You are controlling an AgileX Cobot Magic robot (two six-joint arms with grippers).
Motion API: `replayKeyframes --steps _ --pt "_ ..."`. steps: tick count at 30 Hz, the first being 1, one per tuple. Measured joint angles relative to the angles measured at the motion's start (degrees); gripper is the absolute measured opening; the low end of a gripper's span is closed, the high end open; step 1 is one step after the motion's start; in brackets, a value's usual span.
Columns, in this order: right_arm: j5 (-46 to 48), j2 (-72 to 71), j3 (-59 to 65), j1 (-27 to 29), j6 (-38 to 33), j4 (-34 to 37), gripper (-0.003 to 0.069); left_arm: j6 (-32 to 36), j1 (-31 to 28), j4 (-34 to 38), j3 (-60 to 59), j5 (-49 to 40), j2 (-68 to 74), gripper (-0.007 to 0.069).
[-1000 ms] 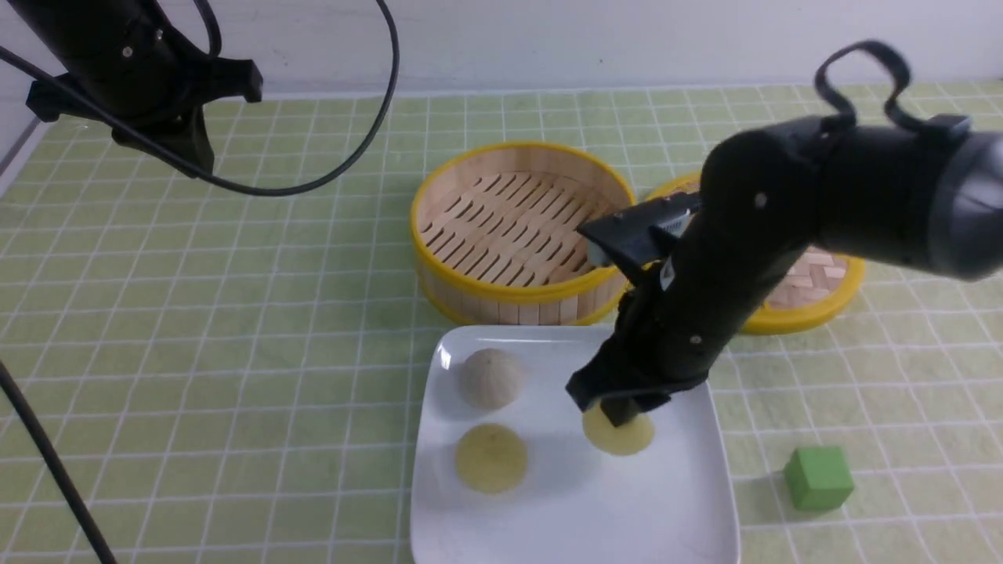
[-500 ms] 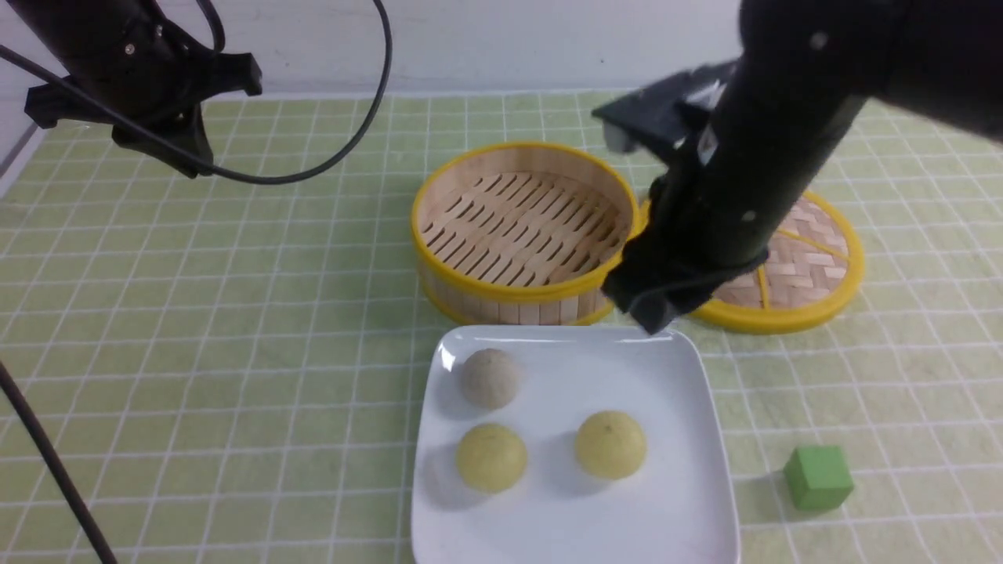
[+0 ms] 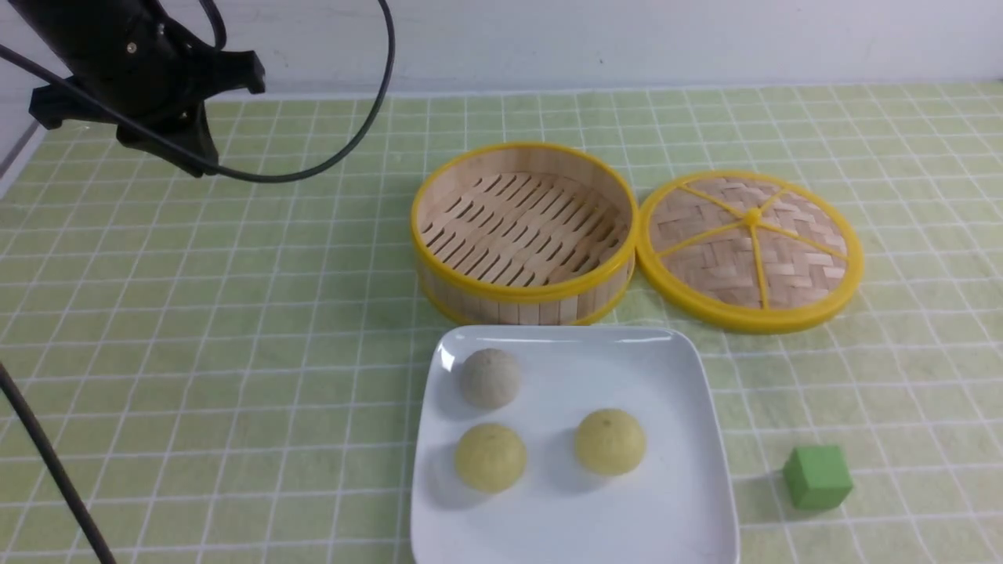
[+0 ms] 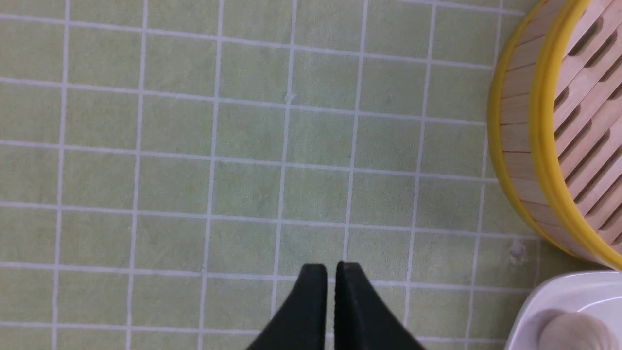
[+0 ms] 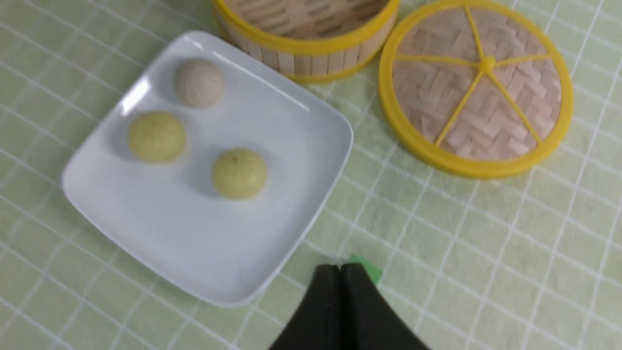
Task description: Put the steamed buns into the plate on the green tablecloth.
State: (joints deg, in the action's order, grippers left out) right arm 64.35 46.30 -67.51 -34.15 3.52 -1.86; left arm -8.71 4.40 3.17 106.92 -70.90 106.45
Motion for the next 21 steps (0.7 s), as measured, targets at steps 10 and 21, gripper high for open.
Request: replayKeyframes --steps 10,21 --pt "-39.6 -32.7 40.1 0.0 -1.7 3.9 -0.0015 0.0 0.0 1.9 0.0 0.0 0.0 0.005" --pt "-41.0 -33.5 41.7 0.0 -1.9 3.9 -0.001 0.0 0.0 2.1 0.0 0.0 0.0 0.0054"
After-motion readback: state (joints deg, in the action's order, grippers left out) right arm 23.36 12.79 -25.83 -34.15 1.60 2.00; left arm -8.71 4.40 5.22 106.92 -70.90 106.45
